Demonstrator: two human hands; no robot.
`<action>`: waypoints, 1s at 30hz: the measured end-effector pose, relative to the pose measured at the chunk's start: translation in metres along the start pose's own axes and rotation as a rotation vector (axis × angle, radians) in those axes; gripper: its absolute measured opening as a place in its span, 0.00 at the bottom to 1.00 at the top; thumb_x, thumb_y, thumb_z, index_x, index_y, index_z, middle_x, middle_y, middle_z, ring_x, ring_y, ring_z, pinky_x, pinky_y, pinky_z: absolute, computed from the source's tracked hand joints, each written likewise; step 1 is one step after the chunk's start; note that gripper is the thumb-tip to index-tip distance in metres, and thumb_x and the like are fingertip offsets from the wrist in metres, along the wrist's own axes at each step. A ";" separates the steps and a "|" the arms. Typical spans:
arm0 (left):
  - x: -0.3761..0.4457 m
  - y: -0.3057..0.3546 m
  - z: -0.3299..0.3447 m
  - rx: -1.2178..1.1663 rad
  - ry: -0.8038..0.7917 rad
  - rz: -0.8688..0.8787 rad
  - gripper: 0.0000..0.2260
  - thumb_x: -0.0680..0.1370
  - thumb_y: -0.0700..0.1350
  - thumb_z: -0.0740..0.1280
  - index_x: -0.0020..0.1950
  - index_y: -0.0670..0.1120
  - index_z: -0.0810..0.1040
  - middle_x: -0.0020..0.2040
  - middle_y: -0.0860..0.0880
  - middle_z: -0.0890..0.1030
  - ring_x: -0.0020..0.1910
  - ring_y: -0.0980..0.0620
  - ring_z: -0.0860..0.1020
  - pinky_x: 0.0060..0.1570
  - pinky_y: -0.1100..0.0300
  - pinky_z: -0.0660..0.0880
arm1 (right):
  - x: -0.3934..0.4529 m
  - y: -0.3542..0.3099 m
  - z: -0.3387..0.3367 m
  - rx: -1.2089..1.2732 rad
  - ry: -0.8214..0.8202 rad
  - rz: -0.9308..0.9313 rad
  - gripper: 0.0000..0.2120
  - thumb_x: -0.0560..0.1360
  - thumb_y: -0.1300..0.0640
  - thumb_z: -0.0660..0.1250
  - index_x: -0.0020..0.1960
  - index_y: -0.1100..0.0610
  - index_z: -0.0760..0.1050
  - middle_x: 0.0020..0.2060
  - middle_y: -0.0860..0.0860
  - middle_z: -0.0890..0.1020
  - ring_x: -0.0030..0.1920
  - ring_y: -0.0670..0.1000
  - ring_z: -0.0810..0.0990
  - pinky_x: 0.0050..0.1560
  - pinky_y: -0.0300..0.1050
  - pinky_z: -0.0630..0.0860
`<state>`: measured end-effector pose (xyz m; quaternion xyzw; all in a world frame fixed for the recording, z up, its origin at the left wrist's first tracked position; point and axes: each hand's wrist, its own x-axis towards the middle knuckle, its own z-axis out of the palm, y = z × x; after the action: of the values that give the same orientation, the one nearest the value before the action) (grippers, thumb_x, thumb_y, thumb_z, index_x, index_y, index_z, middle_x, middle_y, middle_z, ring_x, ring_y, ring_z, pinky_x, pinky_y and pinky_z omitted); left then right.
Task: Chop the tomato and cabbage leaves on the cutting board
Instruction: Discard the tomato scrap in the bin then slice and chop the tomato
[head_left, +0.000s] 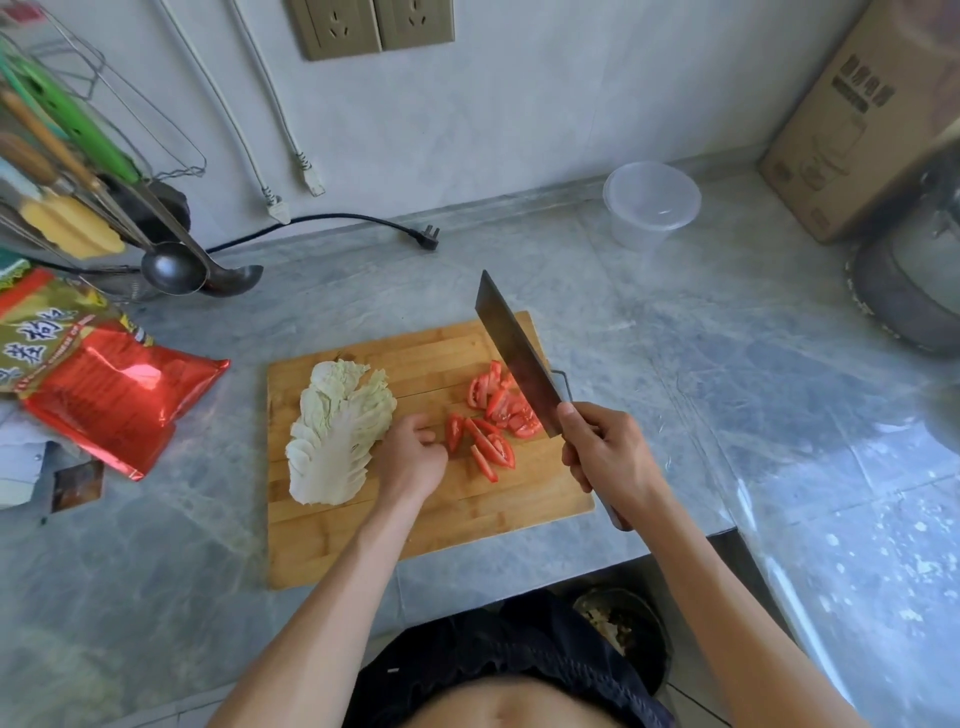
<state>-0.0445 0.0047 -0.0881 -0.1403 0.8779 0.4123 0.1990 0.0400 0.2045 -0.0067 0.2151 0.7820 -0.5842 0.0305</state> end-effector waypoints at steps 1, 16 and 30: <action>0.004 0.003 0.001 -0.045 -0.024 -0.047 0.18 0.75 0.37 0.65 0.63 0.52 0.75 0.54 0.53 0.81 0.53 0.52 0.79 0.59 0.51 0.76 | 0.003 0.000 -0.001 0.005 -0.005 0.002 0.21 0.83 0.47 0.62 0.32 0.40 0.77 0.27 0.50 0.77 0.26 0.49 0.72 0.28 0.45 0.71; -0.010 -0.007 -0.034 0.017 -0.138 0.082 0.23 0.76 0.43 0.72 0.69 0.51 0.72 0.61 0.54 0.76 0.56 0.55 0.77 0.53 0.61 0.75 | 0.014 0.006 -0.018 -0.041 -0.115 -0.031 0.18 0.83 0.47 0.61 0.39 0.53 0.79 0.27 0.53 0.75 0.26 0.50 0.71 0.27 0.44 0.71; -0.041 -0.019 -0.063 0.001 0.117 0.400 0.18 0.78 0.38 0.68 0.66 0.51 0.75 0.54 0.53 0.78 0.48 0.58 0.78 0.45 0.71 0.71 | -0.018 0.032 -0.005 -0.201 -0.611 0.116 0.22 0.85 0.47 0.56 0.36 0.57 0.66 0.28 0.53 0.74 0.22 0.50 0.71 0.27 0.42 0.70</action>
<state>-0.0152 -0.0532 -0.0450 0.0133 0.8985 0.4344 0.0622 0.0689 0.2106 -0.0284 0.0701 0.7769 -0.5387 0.3182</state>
